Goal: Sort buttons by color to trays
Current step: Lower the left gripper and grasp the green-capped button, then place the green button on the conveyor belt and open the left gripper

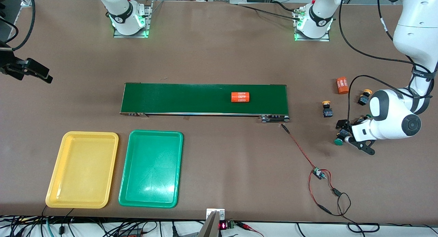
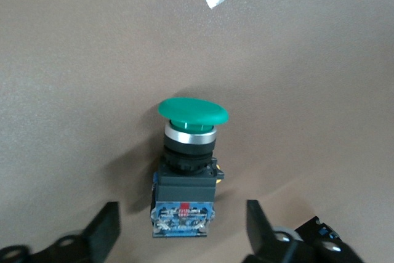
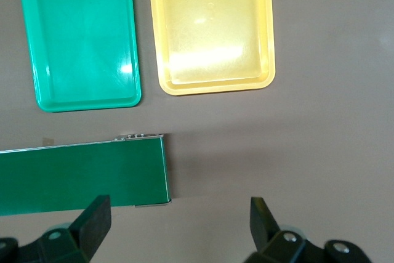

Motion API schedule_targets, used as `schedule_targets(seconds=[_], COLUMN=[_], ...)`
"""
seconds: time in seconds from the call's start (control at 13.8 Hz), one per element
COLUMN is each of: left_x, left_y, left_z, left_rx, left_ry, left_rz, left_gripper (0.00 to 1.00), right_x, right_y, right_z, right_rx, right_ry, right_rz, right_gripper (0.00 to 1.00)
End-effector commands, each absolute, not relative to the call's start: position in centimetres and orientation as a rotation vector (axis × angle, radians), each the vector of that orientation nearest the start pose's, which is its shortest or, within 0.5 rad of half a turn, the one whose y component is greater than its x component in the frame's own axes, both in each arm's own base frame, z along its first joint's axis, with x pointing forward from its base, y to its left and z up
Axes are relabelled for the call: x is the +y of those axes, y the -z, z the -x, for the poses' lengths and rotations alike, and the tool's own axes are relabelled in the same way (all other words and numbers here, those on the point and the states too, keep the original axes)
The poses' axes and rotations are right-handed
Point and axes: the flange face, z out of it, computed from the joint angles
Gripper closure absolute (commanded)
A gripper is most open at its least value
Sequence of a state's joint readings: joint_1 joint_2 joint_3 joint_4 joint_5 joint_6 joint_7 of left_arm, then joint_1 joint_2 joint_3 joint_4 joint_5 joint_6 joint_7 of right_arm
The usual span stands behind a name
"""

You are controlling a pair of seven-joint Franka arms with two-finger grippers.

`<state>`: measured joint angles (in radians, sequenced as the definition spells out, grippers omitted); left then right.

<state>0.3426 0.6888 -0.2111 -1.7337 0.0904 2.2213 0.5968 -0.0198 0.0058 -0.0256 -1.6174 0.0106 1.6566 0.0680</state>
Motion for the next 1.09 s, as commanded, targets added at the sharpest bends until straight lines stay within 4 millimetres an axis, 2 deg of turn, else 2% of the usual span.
schedule_targets(seconds=[0.0,0.15,0.29,0.44,0.51,0.65,0.87,1.02], left_x=[10.0,9.9,9.8,9.7,9.4,7.9,4.7,0.9], left_y=[-17.5,-17.5,-17.8,-19.2,-20.1,-22.6,-26.6,-29.1], left_z=[-63.9,-63.9,-64.0,-63.6,-63.4,-63.1,-62.3,-60.8], left_rx=[0.817,0.819,0.818,0.822,0.828,0.845,0.872,0.774], left_ry=[-0.225,-0.225,-0.22,-0.219,-0.211,-0.184,-0.182,-0.204], left_rz=[3.144,3.143,3.143,3.133,3.123,3.097,3.062,3.078], left_gripper=[0.22,0.4,0.68,0.88,0.94,1.0,1.0,1.0], right_x=[-2.3,-2.2,-2.2,-2.2,-2.2,-2.3,-2.3,-2.3], right_y=[-61.1,-61.0,-60.9,-61.0,-61.0,-60.9,-60.9,-61.0], right_z=[-56.1,-56.1,-56.2,-56.1,-56.1,-56.2,-56.2,-56.1], right_rx=[0.17,0.167,0.167,0.167,0.165,0.17,0.17,0.17], right_ry=[0.052,0.05,0.047,0.05,0.05,0.048,0.048,0.05], right_rz=[3.11,3.11,3.111,3.11,3.111,3.11,3.11,3.11], right_gripper=[0.0,0.0,0.0,0.0,0.0,0.0,0.0,0.0])
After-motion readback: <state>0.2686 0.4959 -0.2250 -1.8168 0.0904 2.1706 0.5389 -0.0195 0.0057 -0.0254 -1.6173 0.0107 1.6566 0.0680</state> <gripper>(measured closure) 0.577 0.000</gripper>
